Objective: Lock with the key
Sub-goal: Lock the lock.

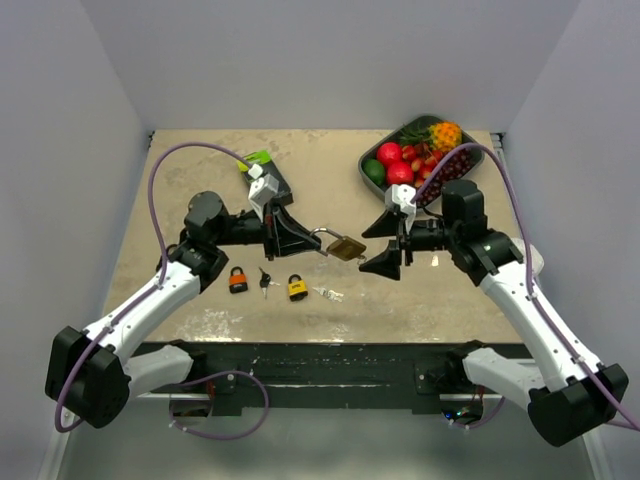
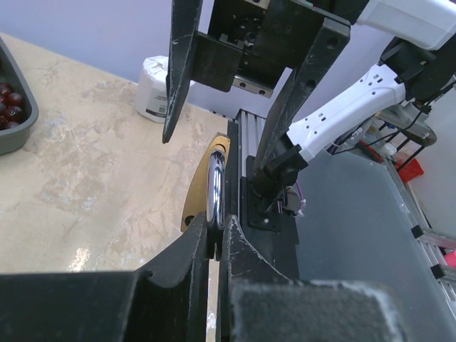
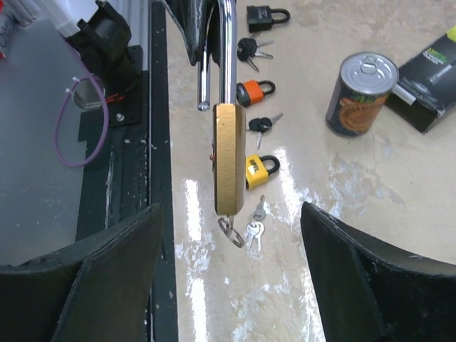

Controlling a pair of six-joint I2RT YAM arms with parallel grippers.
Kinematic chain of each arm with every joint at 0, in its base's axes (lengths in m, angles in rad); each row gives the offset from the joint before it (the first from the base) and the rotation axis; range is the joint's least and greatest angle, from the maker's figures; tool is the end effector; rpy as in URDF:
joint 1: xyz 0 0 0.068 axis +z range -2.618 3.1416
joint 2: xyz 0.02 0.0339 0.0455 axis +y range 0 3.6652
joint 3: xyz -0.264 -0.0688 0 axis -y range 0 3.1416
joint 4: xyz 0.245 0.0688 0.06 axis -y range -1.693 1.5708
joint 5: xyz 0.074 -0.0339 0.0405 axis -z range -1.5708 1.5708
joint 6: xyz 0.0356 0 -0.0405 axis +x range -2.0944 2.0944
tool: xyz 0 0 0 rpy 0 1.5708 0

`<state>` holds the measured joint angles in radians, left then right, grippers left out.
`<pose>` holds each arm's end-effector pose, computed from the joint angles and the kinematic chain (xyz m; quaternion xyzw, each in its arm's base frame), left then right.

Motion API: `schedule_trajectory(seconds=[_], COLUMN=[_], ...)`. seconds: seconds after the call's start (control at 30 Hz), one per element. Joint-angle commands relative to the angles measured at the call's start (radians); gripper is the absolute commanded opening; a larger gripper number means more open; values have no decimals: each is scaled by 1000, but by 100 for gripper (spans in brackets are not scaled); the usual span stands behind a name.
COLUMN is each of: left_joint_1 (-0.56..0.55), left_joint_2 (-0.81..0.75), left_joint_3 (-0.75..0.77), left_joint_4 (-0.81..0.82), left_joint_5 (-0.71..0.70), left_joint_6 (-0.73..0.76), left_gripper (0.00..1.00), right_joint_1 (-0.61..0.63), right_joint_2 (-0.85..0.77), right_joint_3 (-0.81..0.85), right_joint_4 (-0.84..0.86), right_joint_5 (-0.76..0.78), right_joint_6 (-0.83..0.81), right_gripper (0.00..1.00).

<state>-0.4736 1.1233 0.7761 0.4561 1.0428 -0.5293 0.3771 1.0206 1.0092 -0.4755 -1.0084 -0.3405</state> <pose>0.2066 -0.1405 0.3346 0.3546 0.5890 -0.6019 0.4063 0.1840 0.1053 0.3522 -0.4967 0.6148 0.4221 0.4440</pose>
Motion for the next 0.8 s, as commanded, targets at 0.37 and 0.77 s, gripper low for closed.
schedule_trajectory(seconds=[0.37,0.77], left_joint_1=[-5,-16], left_joint_2=[-59,-69], left_joint_3=[25,38], left_joint_4=[204,104], left_joint_5=[-33,-23], left_joint_6=[-113,12], left_gripper=[0,0], right_joint_1=[121,121], right_joint_2=[59,131], right_joint_3=[-23,42], right_joint_4=[233,138], right_joint_5=[-25,-174], right_joint_6=[132,155], right_gripper=[47,0])
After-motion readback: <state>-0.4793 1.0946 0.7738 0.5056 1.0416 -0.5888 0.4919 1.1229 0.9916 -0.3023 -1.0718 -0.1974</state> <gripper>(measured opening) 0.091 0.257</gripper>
